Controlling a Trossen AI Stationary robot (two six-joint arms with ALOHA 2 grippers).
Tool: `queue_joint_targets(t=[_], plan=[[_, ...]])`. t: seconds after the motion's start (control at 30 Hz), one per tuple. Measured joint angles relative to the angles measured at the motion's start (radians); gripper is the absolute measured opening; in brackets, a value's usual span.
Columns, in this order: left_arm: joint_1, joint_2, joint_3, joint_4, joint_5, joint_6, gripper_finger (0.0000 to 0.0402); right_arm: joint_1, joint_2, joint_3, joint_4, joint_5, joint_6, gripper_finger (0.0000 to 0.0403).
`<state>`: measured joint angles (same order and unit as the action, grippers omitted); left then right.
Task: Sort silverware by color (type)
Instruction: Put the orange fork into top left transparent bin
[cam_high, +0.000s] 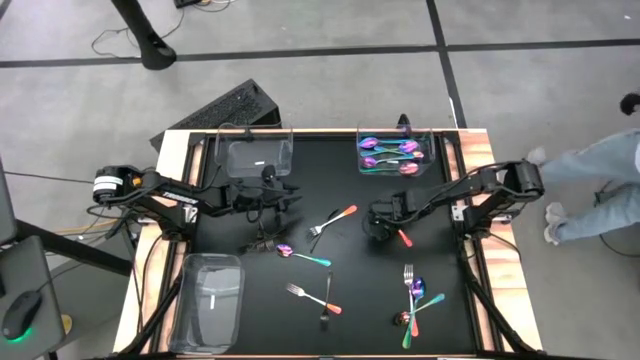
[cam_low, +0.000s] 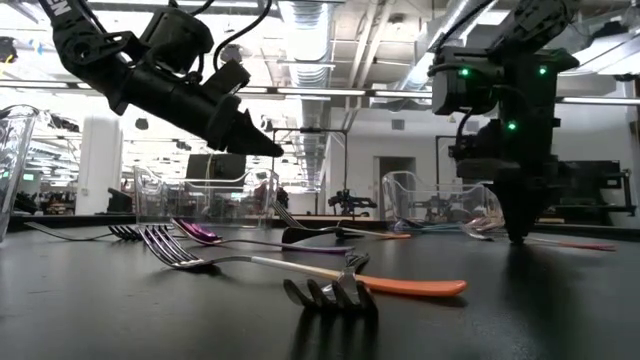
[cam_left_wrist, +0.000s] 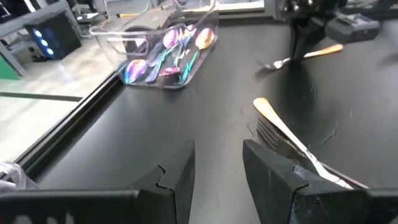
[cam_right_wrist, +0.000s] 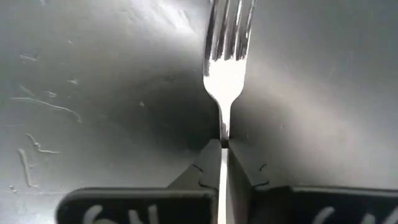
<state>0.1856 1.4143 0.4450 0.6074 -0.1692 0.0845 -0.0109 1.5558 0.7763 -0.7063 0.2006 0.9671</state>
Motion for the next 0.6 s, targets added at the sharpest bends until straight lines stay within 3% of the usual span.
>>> queue_joint_targets(t=[0.13, 0.3, 0.4, 0.6], plan=[[0.0, 0.0, 0.0, 0.061, 0.001, -0.022, 0.0124, 0.017, -0.006, 0.041, 0.089, 0.109, -0.093, 0.0007], [0.002, 0.0, 0.0, 0.156, 0.042, 0.002, 0.0124, 0.035, -0.022, 0.06, 0.291, 0.16, -0.371, 0.0009], [0.009, 0.0, 0.0, 0.186, 0.043, 0.008, 0.0124, 0.045, -0.021, 0.059, 0.376, 0.242, -0.515, 0.0009], [0.041, 0.024, 0.0, 0.222, 0.105, -0.005, 0.0127, 0.055, -0.021, 0.059, 0.553, 0.349, -0.728, 0.0009]])
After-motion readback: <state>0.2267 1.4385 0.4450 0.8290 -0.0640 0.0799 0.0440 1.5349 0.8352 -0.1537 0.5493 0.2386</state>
